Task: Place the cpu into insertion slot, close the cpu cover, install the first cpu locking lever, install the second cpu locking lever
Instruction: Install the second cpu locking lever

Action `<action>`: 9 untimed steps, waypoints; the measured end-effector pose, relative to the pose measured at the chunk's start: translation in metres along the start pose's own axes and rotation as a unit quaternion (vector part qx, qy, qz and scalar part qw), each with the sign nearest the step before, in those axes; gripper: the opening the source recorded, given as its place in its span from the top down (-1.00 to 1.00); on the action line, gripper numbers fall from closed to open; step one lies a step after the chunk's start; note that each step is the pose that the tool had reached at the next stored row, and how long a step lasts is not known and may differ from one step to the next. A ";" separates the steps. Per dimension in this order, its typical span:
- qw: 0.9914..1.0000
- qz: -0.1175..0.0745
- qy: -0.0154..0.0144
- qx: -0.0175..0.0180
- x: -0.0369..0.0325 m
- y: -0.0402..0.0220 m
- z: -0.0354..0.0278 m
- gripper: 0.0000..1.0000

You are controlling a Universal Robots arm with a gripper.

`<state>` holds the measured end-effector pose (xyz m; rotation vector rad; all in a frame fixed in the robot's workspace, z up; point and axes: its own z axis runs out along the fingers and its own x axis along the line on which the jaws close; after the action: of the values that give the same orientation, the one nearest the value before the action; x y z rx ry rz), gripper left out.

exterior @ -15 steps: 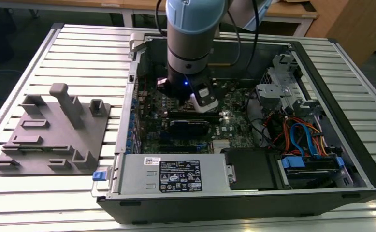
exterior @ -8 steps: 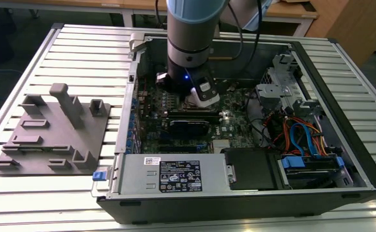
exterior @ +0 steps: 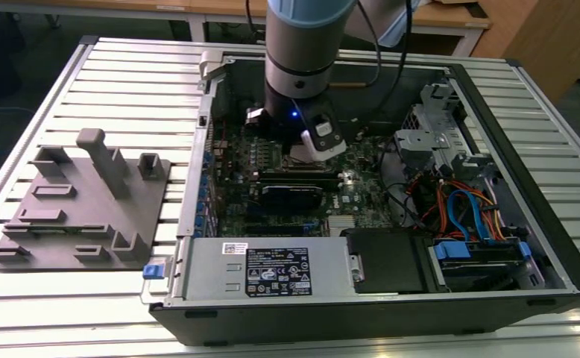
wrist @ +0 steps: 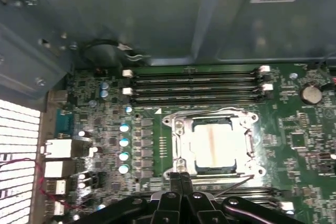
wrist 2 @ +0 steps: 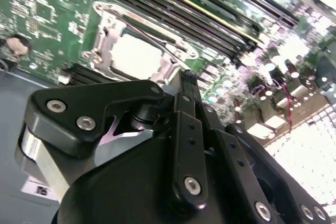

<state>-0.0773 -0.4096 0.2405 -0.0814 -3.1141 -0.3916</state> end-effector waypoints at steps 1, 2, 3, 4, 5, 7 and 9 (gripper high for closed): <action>1.000 0.000 0.000 0.000 -0.0023 0.0002 0.0000 0.79; 1.000 0.000 0.000 0.000 -0.0043 0.0003 0.0001 0.79; 1.000 0.001 0.000 0.000 -0.0060 0.0005 0.0001 0.79; 1.000 0.001 0.000 0.000 -0.0075 0.0005 0.0001 0.79; 1.000 0.002 0.000 0.001 -0.0088 0.0006 0.0001 0.79; 1.000 0.005 0.002 0.002 -0.0110 0.0007 0.0001 0.79; 1.000 0.007 0.004 0.003 -0.0135 0.0008 0.0001 0.79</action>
<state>-0.0638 -0.4095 0.2405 -0.1022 -3.1046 -0.3819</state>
